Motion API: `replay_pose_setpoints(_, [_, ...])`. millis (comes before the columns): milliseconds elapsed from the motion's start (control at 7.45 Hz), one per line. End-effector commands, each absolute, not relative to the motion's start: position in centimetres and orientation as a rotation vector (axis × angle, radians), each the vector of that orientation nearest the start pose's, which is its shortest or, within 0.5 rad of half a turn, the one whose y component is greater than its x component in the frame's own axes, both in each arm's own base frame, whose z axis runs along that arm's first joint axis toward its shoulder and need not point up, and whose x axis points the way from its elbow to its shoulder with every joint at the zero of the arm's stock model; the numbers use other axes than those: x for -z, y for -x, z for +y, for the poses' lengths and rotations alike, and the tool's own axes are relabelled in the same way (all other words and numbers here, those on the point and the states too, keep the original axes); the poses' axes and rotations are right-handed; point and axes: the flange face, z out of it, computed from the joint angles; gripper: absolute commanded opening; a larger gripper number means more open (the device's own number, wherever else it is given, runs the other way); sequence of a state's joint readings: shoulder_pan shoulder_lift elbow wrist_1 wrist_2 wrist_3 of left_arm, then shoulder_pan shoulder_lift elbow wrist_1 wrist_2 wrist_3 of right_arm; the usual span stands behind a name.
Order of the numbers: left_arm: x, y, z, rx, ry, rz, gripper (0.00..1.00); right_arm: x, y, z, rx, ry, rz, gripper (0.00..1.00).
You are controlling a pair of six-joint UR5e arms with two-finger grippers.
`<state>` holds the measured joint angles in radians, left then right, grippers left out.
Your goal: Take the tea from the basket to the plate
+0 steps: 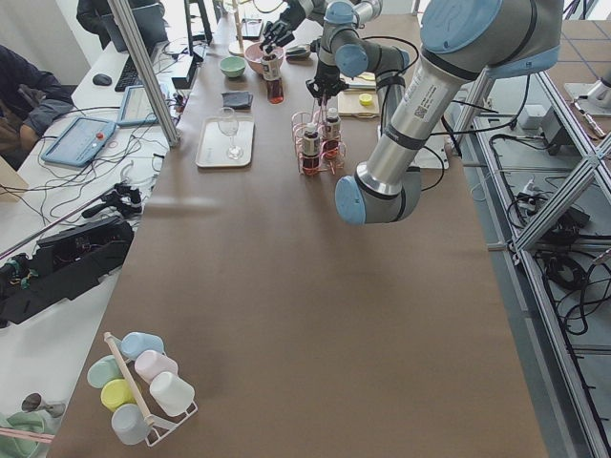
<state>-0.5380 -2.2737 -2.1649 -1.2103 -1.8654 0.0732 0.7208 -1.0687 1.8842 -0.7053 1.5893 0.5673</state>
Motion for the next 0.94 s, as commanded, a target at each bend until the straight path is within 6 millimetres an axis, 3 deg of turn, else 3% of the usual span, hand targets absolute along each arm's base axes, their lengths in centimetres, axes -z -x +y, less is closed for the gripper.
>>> replay_pose_setpoints(0, [-9.5, -38.6, -34.9, -1.161, -0.72, 0.733, 0.99, -13.7, 33.4, -50.3, 0.215, -1.264, -1.08, 0.0])
replay_pose_setpoints(402, [-9.2, -38.3, -34.9, -1.162, -0.718, 0.75, 0.99, -10.7, 35.4, -55.4, 0.167, -1.258, -1.065, 0.0])
replay_pose_setpoints(537, [-9.2, -37.8, -35.2, -1.157, -0.715, 0.758, 0.99, -10.4, 36.0, -56.9, 0.156, -1.26, -1.053, 0.0])
replay_pose_setpoints(805, [-8.5, -36.5, -36.2, -1.14, -0.691, 0.779, 0.99, -11.7, 37.4, -60.2, 0.136, -1.279, -1.056, 0.0])
